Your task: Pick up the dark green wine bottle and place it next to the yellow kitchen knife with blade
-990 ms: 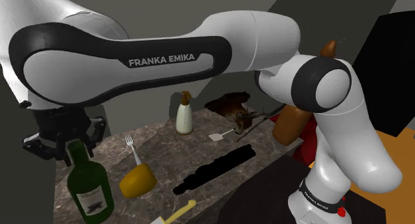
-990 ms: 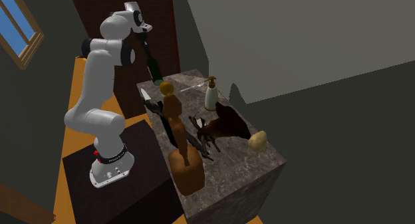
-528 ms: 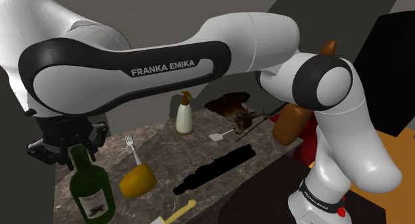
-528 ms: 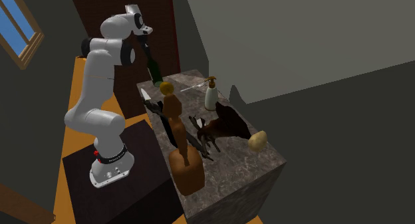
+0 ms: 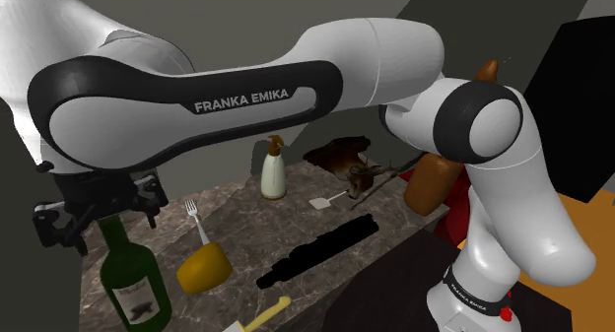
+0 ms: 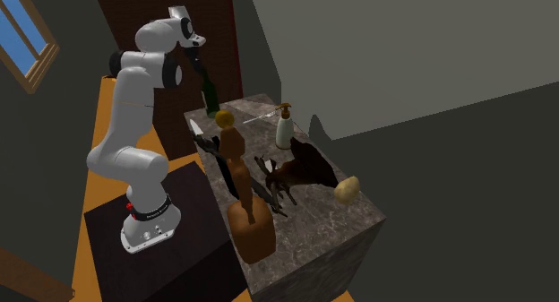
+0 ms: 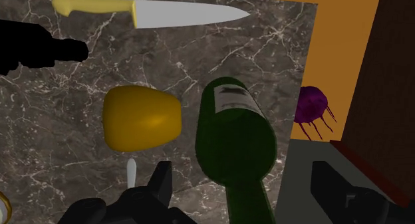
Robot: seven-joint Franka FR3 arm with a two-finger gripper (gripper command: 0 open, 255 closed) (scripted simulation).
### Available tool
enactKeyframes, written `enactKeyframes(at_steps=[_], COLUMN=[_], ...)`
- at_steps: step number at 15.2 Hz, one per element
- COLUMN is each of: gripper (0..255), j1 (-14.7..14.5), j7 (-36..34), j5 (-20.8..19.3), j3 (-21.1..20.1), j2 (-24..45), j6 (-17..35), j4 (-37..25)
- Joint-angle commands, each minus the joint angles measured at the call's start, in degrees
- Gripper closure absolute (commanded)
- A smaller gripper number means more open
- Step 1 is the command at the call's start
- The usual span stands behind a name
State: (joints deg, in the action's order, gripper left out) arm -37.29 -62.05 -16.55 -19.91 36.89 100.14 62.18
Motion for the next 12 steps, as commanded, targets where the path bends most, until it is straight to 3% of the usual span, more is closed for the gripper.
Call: enactKeyframes(at_steps=[1,4,12], gripper=[0,0,0], j1=[-0.4,-1.9,-1.9], j7=[0.2,0.8,0.8], j5=[0.0,-0.2,-0.2], j3=[0.0,0.1,0.1], j2=[0.1,1.4,1.4], j6=[-2.0,-8.2,-8.2], j4=[-2.1,-9.8,-9.8])
